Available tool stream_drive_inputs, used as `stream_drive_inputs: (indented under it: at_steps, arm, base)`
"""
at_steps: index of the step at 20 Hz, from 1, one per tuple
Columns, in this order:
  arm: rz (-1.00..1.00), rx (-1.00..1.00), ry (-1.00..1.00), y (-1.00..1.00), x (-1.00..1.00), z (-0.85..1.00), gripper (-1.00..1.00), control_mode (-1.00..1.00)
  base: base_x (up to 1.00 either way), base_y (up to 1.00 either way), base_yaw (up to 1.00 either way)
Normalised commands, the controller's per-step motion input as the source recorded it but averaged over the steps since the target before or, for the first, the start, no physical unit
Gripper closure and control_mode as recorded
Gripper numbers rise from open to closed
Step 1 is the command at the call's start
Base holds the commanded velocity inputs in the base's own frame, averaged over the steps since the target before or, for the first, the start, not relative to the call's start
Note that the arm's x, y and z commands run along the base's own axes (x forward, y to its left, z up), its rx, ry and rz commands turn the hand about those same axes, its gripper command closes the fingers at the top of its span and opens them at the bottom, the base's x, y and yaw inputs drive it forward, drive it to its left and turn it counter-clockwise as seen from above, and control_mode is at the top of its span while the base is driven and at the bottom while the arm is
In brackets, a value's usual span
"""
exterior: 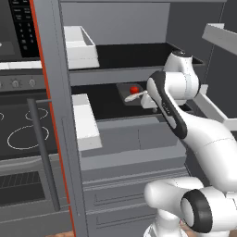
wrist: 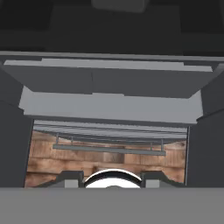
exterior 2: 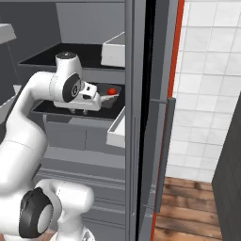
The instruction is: Place the tupperware containing the fish and tomato meal in the microwave. Close the microwave door and press the start button to reheat the meal.
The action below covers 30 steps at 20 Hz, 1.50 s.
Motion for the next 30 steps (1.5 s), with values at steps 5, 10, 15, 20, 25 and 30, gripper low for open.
stream_drive_inputs:
  at_steps: [5,10,15,20,25,30]
  arm:
    - [-0.01,0.00,-0.03,-0.02,0.00,-0.06,-1.00,-1.00]
    - [-0.03,0.05,-0.25,-0.06,-0.09,-0.15,-1.00,-1.00]
    - [-0.07,0.07,-0.30,0.00,-0.02,0.00,-1.00,-1.00]
    - [-0.08,0.09,-0.27,-0.02,0.00,0.00,-1.00,-1.00]
    - [-0.13,0.12,-0.26,-0.02,0.11,-0.03,-1.00,-1.00]
    - [-0.17,0.11,-0.12,0.00,0.25,-0.01,-1.00,-1.00]
  base:
    - [0.00,0.00,0.00]
    - [0.00,0.00,0.00]
    - [0.00,0.00,0.00]
    - [0.00,0.00,0.00]
    - [0.00,0.00,0.00]
    - [0.00,0.00,0.00]
